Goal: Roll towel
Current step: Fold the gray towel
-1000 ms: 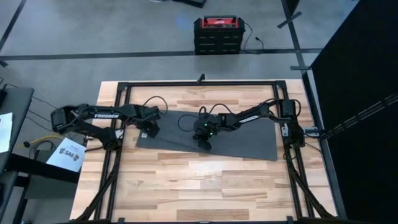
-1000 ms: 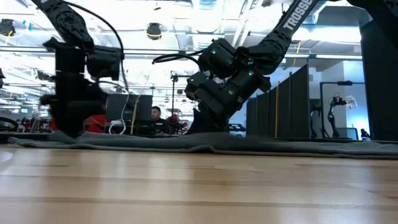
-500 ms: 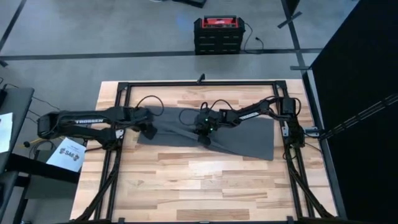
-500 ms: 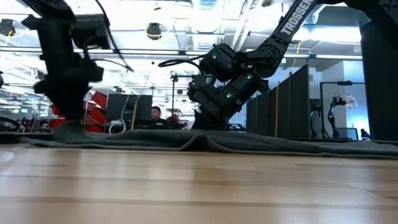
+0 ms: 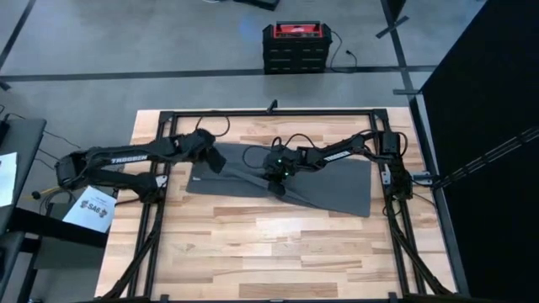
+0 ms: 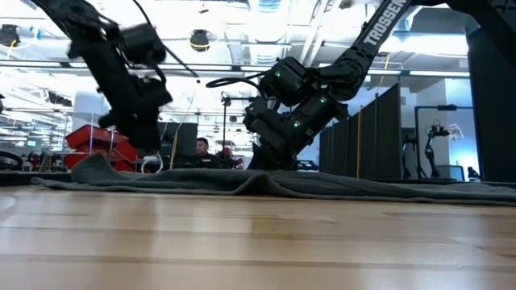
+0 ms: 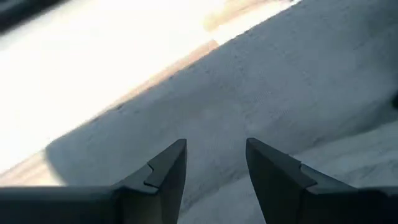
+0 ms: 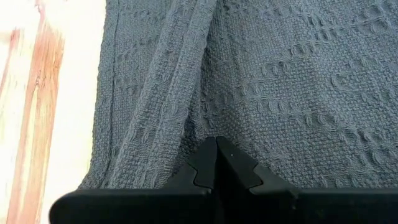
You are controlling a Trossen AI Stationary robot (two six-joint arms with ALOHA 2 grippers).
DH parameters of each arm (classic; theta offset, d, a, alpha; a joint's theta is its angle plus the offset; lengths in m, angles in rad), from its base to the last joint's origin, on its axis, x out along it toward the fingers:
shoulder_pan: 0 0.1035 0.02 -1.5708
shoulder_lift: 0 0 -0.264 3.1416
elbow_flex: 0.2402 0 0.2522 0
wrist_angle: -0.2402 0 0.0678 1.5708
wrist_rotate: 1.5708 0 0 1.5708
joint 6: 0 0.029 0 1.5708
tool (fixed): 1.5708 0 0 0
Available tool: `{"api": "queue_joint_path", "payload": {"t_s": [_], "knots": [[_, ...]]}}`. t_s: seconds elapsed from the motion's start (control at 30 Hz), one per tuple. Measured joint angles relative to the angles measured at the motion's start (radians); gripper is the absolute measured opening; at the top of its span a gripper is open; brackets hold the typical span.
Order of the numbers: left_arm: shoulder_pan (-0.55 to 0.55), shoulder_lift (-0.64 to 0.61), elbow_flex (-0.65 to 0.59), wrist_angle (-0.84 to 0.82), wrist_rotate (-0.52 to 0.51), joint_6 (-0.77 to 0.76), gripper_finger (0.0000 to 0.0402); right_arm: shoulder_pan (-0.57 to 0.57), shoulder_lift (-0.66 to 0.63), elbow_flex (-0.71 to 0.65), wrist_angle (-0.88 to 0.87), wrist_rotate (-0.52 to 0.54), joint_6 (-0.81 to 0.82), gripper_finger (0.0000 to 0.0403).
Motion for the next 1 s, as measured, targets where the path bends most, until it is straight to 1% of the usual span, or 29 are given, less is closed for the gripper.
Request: {"api": "queue_joint_path", "payload": {"t_s": [0.07, 0.2, 0.27, 0.37, 0.47, 0.57, 0.67, 0.77, 0.83, 0.9, 1.0], "knots": [[0.036, 0.064, 0.0, -0.009, 0.039, 0.018, 0.0152, 0.0, 0.0, 0.0, -0.001, -0.001, 0.001, 0.0], [0.061, 0.177, 0.0, -0.057, 0.047, 0.027, 0.0152, -0.001, 0.0, 0.0, -0.003, -0.002, 0.002, 0.0], [0.062, 0.207, 0.019, -0.106, 0.05, 0.028, 0.0152, -0.005, 0.0, 0.0, -0.003, -0.006, 0.002, 0.0], [0.044, 0.211, 0.068, -0.193, 0.066, 0.028, 0.0152, -0.012, 0.0, 0.0, -0.004, -0.011, 0.002, 0.0], [-0.004, 0.176, 0.096, -0.273, 0.072, 0.021, 0.0152, -0.019, 0.0, 0.0, -0.007, -0.012, 0.002, 0.0], [-0.077, 0.137, 0.104, -0.371, 0.072, -0.033, 0.0152, -0.023, 0.0, 0.0, -0.009, -0.011, -0.002, 0.0], [-0.179, 0.093, 0.103, -0.501, 0.065, -0.15, 0.0152, -0.026, 0.0, 0.0, -0.009, -0.011, -0.004, 0.0], [-0.288, 0.048, 0.103, -0.611, 0.032, -0.296, 0.0152, -0.026, 0.0, 0.0, -0.01, -0.011, -0.018, 0.0], [-0.341, 0.015, 0.103, -0.639, 0.021, -0.378, 0.0152, -0.026, 0.0, 0.0, -0.011, -0.011, -0.031, 0.0], [-0.371, -0.018, 0.103, -0.64, 0.01, -0.431, 0.0152, -0.026, 0.0, 0.001, -0.011, -0.011, -0.041, 0.0], [-0.386, -0.061, 0.103, -0.6, -0.067, -0.465, 0.0152, -0.026, 0.0, 0.001, -0.013, -0.011, -0.053, 0.0]]}}
